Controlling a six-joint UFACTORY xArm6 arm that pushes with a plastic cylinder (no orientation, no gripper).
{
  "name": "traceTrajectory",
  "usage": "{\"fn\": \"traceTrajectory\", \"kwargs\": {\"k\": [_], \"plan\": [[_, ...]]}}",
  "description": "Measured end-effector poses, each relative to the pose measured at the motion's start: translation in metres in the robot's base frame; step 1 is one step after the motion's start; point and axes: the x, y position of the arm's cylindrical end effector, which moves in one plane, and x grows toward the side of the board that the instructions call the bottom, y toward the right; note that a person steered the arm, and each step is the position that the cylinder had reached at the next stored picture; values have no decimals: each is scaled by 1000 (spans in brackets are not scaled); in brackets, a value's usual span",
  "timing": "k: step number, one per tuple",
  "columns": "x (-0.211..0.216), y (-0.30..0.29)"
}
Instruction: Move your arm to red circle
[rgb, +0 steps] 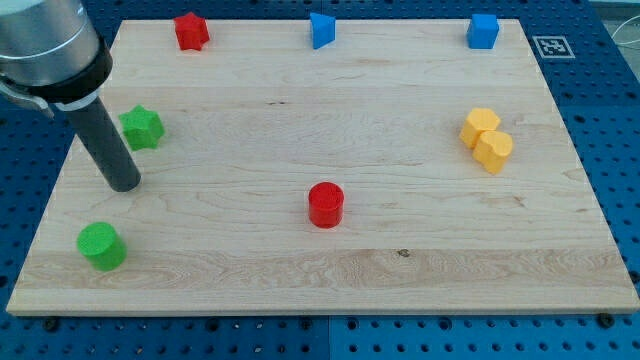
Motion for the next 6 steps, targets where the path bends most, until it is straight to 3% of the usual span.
{"fn": "traceTrajectory", "kwargs": {"k": [3, 5, 6], "plan": [[-32, 26], [-17, 128], [-9, 150]]}}
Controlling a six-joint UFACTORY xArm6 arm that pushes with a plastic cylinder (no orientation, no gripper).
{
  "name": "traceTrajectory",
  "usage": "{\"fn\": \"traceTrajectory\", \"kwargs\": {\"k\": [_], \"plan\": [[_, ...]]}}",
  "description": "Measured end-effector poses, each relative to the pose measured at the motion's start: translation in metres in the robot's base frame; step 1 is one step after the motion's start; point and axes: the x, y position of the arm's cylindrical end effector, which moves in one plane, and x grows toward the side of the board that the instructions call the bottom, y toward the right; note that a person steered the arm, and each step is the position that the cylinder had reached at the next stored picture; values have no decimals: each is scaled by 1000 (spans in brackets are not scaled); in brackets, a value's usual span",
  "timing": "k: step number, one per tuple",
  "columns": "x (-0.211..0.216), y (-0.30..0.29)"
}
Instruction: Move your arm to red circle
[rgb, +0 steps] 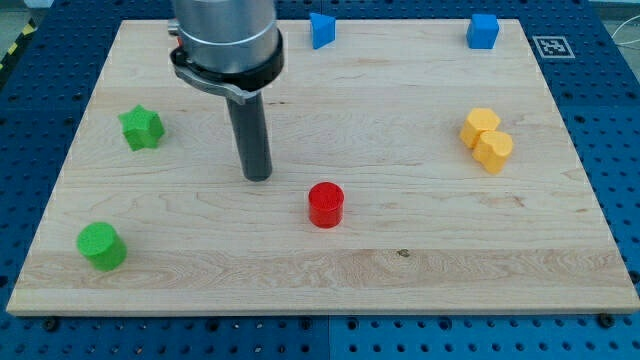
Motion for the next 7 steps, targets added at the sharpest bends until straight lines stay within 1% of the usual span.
{"fn": "traceTrajectory", "kwargs": {"k": [2, 3, 4, 5, 6, 7], "plan": [[25, 12], [25, 12], [-2, 12], [-21, 33], [-13, 76], [25, 93]]}}
